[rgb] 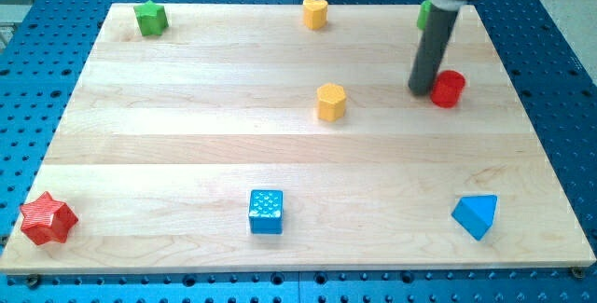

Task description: Place your hand diagonally bottom right to the yellow hexagon

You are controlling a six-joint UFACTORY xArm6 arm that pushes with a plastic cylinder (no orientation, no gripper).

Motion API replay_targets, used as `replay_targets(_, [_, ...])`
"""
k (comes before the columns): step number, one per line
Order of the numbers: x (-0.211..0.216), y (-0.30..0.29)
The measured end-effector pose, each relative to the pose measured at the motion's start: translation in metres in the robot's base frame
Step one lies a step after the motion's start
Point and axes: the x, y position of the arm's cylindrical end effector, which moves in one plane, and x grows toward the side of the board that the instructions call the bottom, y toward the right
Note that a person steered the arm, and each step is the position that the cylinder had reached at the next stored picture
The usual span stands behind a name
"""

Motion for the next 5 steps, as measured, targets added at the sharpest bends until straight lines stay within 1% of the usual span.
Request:
replay_targets(1, [0.015, 0.027])
replay_targets(2, [-0.019, 0.013])
replay_targets(3, [-0.025, 0.033])
replay_targets(4, [-0.025, 0.027])
replay_targets(5, [0.011, -0.026])
